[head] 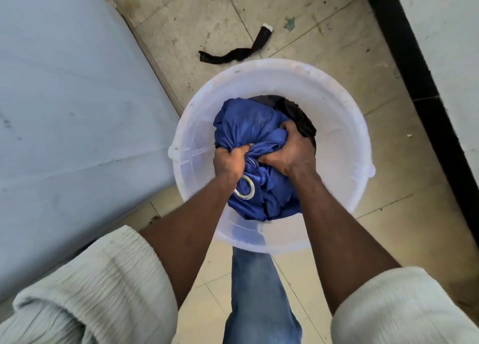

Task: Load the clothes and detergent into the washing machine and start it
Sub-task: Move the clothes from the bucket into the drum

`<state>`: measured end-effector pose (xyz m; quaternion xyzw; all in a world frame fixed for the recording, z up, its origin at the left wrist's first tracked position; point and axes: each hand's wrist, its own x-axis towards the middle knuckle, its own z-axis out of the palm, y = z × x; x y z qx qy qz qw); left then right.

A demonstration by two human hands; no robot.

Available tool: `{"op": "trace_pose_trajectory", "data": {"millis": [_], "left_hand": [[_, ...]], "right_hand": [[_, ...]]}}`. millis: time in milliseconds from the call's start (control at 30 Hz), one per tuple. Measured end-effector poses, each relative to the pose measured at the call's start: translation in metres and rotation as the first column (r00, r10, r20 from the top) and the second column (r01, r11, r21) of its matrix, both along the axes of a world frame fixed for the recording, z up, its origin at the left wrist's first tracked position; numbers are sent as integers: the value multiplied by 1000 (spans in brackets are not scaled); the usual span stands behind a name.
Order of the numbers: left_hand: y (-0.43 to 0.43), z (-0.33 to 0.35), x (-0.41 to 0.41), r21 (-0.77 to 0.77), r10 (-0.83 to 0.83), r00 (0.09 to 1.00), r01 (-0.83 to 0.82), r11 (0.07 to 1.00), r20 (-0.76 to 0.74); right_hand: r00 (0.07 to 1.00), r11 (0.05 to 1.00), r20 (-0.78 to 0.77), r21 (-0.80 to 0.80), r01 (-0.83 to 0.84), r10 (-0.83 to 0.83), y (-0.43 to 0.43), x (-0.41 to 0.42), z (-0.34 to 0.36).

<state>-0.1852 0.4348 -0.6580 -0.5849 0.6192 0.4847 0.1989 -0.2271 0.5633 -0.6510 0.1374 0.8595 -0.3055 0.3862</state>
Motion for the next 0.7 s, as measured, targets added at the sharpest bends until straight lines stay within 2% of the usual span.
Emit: {"op": "trace_pose_trajectory", "data": {"millis": [133,367,567,700], "left_hand": [[7,102,-6,-32,-106,993,104,994,-60],[10,343,-38,-85,-249,945,237,968,-211],[-35,539,-75,-121,-281,869,254,960,-408],[-97,647,-68,-225,-304,791,214,951,-530]], "right_hand": [[994,994,-56,-47,94,-97,11,2,97],[944,977,-253,-69,200,-212,21,-16,337],[849,982,-493,-72,175,-188,-20,-48,544],[762,993,-637,-75,86,-114,-81,-45,657]]}}
